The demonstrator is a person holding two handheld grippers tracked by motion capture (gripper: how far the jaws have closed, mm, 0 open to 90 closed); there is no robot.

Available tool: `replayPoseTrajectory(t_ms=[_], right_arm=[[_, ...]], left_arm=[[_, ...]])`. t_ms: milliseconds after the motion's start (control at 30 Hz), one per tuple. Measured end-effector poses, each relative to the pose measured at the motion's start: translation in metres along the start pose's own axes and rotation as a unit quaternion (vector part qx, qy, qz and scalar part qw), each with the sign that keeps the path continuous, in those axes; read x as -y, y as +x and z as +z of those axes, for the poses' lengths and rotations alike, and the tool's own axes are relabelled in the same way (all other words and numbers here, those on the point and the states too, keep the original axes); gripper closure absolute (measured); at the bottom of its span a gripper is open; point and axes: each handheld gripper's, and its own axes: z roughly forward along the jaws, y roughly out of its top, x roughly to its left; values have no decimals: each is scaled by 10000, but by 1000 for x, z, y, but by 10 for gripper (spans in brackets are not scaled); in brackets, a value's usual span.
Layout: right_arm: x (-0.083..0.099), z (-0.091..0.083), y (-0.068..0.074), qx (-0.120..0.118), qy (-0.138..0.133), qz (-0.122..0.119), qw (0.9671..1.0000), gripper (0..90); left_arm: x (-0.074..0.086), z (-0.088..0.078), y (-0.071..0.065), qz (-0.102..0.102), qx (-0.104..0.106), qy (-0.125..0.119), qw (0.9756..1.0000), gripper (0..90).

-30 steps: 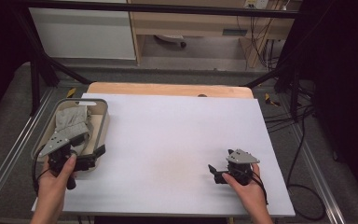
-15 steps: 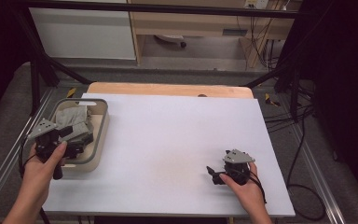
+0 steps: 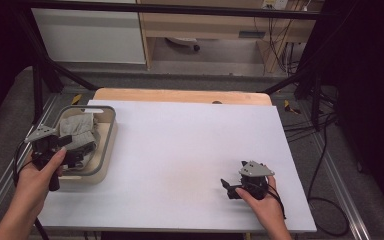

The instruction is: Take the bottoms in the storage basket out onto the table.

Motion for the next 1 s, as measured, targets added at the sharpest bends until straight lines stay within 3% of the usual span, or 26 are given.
replayPoseTrajectory(t_ms=[200,567,700,867,1000], right_arm=[[0,-1,0,-46,-58,1,10000,36],[0,-1,2,-89,-63,-20,9999,33],[0,-1,2,-87,-64,-10,9999,32],[0,1,3,-79,-11,-39,10000,32],[0,0,3,-20,-27,-39,10000,31]], left_arm=[[-4,0,2,148,-62,135,9998,86],[-10,0,8,147,-134,210,9996,77],[-17,8,13,225,-213,434,9986,74],[-23,17,18,227,-269,494,9982,74],[-25,25,26,88,-335,568,9978,73]])
